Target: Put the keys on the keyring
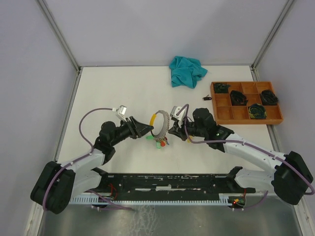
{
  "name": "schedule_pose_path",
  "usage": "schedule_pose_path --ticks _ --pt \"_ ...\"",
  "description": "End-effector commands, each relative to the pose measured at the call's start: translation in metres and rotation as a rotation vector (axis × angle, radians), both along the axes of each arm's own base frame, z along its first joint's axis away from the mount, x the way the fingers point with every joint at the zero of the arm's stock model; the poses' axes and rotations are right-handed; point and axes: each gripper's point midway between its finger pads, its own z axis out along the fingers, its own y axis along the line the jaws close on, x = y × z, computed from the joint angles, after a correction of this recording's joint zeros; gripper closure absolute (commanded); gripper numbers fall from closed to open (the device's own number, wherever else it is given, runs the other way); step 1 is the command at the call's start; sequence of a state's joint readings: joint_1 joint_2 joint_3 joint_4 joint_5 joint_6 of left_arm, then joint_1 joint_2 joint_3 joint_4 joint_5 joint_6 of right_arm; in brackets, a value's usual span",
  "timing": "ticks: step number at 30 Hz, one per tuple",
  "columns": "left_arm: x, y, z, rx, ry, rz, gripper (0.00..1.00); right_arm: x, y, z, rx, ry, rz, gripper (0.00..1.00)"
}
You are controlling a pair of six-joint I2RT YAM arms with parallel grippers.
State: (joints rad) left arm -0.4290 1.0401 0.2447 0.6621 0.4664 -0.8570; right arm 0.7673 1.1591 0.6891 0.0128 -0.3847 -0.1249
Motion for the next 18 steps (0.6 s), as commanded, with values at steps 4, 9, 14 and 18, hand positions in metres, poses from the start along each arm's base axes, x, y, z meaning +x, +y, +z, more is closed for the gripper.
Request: schedule_pose_path --ticks 4,9,14,18 --pt "-0.012 -0.012 0.041 -0.201 -0.077 -0.104 0.37 0.003 0.010 0.049 0.184 -0.068 0.038 0.99" --pt "-0.019 -0.014 0.058 -0.278 -0.115 -0.141 0.52 0.003 0.009 0.057 0.237 -0.064 0.041 0.99" --pt "-0.024 -0.015 0.070 -0.328 -0.127 -0.166 0.61 0.002 0.009 0.065 0.282 -0.069 0.053 0.99" --pt "-0.025 -0.014 0.079 -0.351 -0.144 -0.169 0.72 0.002 0.009 0.067 0.303 -0.068 0.057 0.99"
